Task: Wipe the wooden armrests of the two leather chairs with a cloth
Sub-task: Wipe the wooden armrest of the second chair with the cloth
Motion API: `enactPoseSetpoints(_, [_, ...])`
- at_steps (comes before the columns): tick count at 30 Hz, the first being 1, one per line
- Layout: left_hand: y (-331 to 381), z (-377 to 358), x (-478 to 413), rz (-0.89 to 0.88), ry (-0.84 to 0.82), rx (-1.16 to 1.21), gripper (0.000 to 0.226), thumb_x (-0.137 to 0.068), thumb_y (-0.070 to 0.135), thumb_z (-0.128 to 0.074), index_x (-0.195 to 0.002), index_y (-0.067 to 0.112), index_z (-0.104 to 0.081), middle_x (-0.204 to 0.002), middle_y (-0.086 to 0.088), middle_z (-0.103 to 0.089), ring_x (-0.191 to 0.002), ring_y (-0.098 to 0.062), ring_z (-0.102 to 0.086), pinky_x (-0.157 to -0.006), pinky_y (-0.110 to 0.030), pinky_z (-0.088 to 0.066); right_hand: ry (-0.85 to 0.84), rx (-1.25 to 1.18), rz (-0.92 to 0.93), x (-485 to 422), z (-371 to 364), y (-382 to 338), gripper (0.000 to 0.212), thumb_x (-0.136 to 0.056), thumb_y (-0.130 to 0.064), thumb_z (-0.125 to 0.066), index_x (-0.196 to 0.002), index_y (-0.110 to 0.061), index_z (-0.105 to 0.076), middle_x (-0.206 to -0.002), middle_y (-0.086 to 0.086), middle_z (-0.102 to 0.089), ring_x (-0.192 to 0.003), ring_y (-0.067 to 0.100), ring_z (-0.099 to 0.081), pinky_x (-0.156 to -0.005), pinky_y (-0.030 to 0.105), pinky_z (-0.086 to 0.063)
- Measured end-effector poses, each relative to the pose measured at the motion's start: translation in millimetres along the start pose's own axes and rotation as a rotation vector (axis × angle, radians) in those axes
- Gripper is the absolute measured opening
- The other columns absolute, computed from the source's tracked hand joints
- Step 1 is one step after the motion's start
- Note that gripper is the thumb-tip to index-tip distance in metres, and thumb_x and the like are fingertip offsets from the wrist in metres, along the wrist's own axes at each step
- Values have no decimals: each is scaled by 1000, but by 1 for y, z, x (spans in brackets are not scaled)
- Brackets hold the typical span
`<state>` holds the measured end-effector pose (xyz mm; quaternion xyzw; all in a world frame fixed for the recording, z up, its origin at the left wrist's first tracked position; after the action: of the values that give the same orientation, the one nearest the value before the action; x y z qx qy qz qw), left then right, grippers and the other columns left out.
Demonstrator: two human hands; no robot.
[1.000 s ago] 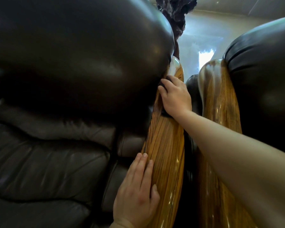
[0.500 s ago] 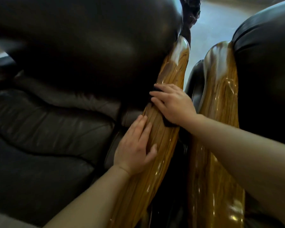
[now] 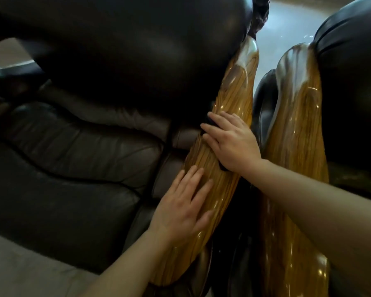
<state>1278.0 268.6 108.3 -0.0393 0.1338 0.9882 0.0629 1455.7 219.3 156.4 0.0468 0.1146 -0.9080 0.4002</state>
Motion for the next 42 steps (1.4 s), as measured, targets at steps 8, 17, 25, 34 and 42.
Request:
enactPoseSetpoints(8, [-7,-14,80,68,-118,-38,70,-95,57,-38,-153,18,-27,-163,-10,-16,-151,-23,-3,-122,-40,-9,43,29,-228,-5,-3,-15,47,-106,-46,-29,-140,-28,-56,-156,1,-44,-148,25,-31,-122,45,-18])
enactPoseSetpoints(17, [-10,-13,91,116,-166,18,68,-95,55,-36,-153,21,-25,-164,-5,-8,-151,-17,5,-118,-41,-6,120,117,-83,79,-31,-82,42,-108,-37,-37,-140,-18,-56,-154,9,-46,-147,32,-33,-120,49,-23])
enactPoseSetpoints(25, [-13,-9,116,170,-203,114,67,-96,56,-27,-153,22,-23,-165,-3,-4,-148,-9,18,-118,-30,-9,114,120,19,109,-37,-99,38,-107,-32,-41,-137,-15,-58,-152,10,-47,-147,32,-34,-119,50,-24])
enactPoseSetpoints(34, [-15,-8,131,227,-206,240,65,-93,55,-27,-151,24,-25,-163,6,-4,-146,0,18,-114,-26,-13,148,90,106,141,-47,-121,33,-106,-26,-46,-130,-13,-64,-148,9,-53,-144,31,-40,-118,50,-28])
enactPoseSetpoints(42, [-9,-15,135,293,-143,306,66,-93,50,-29,-151,20,-27,-164,7,-2,-144,3,20,-113,-23,-4,16,143,292,138,-48,-116,38,-106,-32,-41,-138,-18,-57,-153,9,-46,-147,29,-34,-119,49,-26])
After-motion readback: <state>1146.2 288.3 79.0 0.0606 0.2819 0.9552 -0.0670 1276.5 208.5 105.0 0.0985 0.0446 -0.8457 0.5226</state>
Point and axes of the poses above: each hand's wrist, its own x-axis away from the middle knuckle, its own z-axis out of the back of the hand, y = z × x, the point moved 7 cm from there along -x, towards the middle knuckle
